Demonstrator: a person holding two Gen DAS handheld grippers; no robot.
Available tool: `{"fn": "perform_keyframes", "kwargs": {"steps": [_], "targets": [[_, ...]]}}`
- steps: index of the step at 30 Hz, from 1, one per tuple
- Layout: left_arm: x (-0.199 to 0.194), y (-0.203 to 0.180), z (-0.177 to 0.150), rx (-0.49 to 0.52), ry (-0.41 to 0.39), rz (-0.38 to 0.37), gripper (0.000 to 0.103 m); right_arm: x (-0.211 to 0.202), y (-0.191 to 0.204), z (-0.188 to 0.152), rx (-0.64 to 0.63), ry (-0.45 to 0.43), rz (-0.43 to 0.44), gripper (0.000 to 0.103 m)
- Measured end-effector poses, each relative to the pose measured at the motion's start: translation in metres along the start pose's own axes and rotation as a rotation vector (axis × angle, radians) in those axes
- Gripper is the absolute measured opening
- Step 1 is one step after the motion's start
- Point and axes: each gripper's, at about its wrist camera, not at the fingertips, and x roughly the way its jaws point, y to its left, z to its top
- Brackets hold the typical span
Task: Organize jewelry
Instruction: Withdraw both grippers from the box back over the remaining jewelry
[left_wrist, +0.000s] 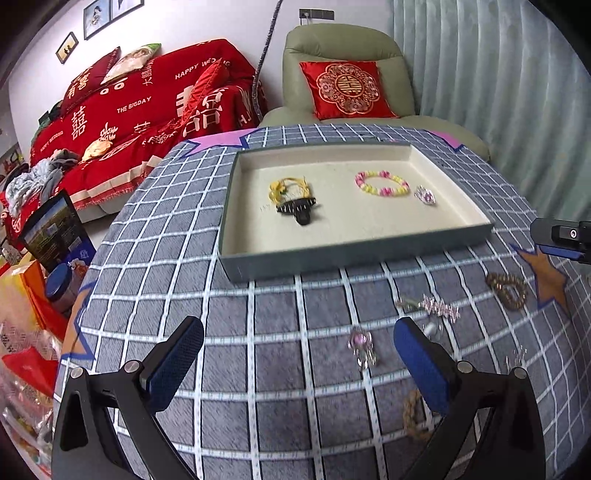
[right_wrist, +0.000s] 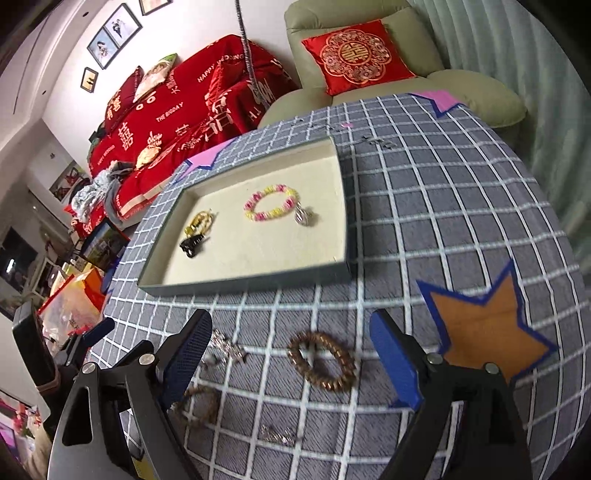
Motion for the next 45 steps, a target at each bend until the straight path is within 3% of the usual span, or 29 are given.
{"fn": "perform_keyframes", "kwargs": {"steps": [15, 32, 41, 43, 45], "targets": [[0.015, -0.009, -0.019, -0.014, 0.063, -0.001, 0.103, 0.001, -0.021, -0.040, 0.027, 0.052, -0.077, 0.089], [0.024, -0.021, -0.021, -0.009, 0.078, 0.002, 0.103, 0.021, -0.021, -0.041, -0.055, 0.088, -0.167, 0.089], [0.025, -0.022, -0.021, -0.006, 0.077, 0.005, 0.103, 0.014, -0.027, -0.030, -0.053, 0.032, -0.187, 0.089], [0.027, -0.025, -0.021, 0.004, 0.088, 0.003, 0.094, 0.016, -0.028, -0.027, -0.057, 0.037, -0.195, 0.089], [0.027, -0.025, -0.020, 0.002, 0.087, -0.001, 0.093, 0.023, -0.029, -0.027, -0.069, 0.053, -0.199, 0.087]]}}
